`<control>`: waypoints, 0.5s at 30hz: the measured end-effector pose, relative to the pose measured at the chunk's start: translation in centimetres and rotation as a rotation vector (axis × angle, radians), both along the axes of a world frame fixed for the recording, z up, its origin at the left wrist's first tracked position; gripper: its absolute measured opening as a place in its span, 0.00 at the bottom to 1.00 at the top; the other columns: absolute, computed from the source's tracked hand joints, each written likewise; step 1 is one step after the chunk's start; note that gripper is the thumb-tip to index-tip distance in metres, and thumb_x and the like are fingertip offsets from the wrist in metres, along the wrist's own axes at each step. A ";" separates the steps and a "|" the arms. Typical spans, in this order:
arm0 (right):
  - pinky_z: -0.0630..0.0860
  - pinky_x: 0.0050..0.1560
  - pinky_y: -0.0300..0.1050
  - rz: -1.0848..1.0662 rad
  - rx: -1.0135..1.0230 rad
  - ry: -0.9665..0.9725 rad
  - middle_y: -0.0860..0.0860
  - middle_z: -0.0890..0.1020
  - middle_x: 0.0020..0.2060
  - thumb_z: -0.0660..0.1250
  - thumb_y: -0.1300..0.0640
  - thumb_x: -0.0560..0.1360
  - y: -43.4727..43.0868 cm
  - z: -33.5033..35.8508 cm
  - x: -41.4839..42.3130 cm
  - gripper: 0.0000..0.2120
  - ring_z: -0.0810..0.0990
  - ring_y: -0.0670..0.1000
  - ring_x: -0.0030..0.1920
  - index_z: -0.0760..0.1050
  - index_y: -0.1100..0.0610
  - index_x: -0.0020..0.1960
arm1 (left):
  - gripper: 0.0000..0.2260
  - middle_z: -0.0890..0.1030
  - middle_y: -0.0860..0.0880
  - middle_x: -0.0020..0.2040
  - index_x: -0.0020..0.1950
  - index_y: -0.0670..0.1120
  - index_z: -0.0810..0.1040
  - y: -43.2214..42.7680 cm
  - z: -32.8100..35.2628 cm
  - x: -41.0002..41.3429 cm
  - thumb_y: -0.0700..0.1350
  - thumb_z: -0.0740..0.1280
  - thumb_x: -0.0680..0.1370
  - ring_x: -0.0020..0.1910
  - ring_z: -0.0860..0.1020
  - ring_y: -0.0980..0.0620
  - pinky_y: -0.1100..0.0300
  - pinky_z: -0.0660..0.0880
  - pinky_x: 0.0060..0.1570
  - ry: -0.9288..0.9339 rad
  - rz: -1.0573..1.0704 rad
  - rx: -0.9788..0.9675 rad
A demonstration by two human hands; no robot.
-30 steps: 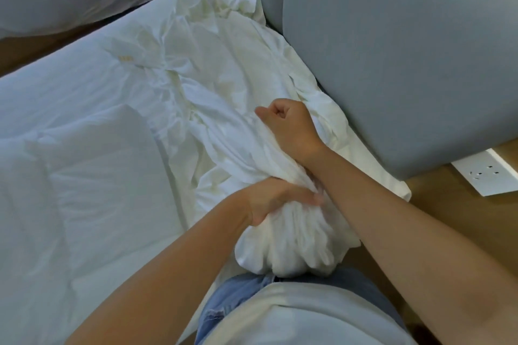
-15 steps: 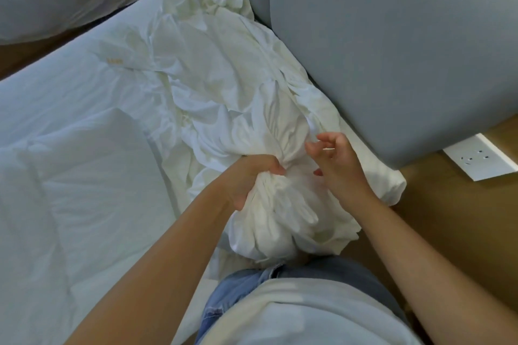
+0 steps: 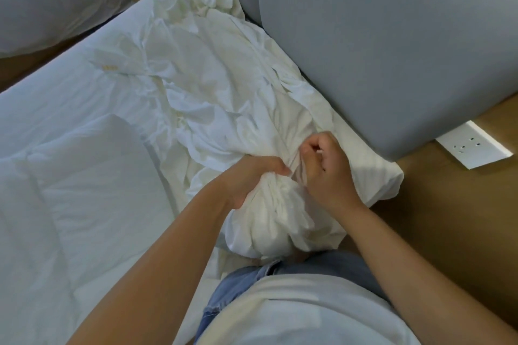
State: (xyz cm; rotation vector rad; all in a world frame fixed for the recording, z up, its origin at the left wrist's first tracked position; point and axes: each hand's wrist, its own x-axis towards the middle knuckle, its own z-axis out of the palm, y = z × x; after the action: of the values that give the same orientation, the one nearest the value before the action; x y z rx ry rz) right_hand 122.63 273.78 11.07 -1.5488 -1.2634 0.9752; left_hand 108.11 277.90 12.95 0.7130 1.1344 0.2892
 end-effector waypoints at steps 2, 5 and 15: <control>0.65 0.38 0.28 0.011 0.151 0.000 0.46 0.69 0.33 0.60 0.67 0.78 1.2 2.4 -0.2 0.09 0.68 0.40 0.34 0.69 0.62 0.39 | 0.17 0.84 0.53 0.44 0.51 0.46 0.79 -0.5 -0.1 0.3 0.42 0.76 0.63 0.47 0.81 0.55 0.62 0.77 0.49 0.120 -0.263 0.033; 0.64 0.35 0.28 0.171 0.260 0.058 0.43 0.67 0.31 0.61 0.63 0.77 4.4 6.0 -0.7 0.10 0.68 0.38 0.30 0.68 0.56 0.37 | 0.13 0.82 0.60 0.39 0.49 0.48 0.79 -1.6 -0.2 1.1 0.43 0.76 0.68 0.39 0.79 0.64 0.73 0.72 0.35 0.215 -0.365 0.028; 0.69 0.52 0.28 0.165 -0.022 0.174 0.43 0.75 0.47 0.64 0.55 0.78 2.5 0.1 0.3 0.01 0.74 0.39 0.48 0.74 0.52 0.48 | 0.19 0.80 0.42 0.42 0.52 0.38 0.78 0.1 1.1 -0.1 0.37 0.67 0.62 0.42 0.79 0.44 0.52 0.75 0.46 -0.117 0.107 -0.009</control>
State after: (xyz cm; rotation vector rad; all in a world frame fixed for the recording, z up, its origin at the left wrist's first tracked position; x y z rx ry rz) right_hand 122.94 276.31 11.21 -1.3596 -1.2753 1.2056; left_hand 108.02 277.98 14.10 0.6201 1.0631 0.4109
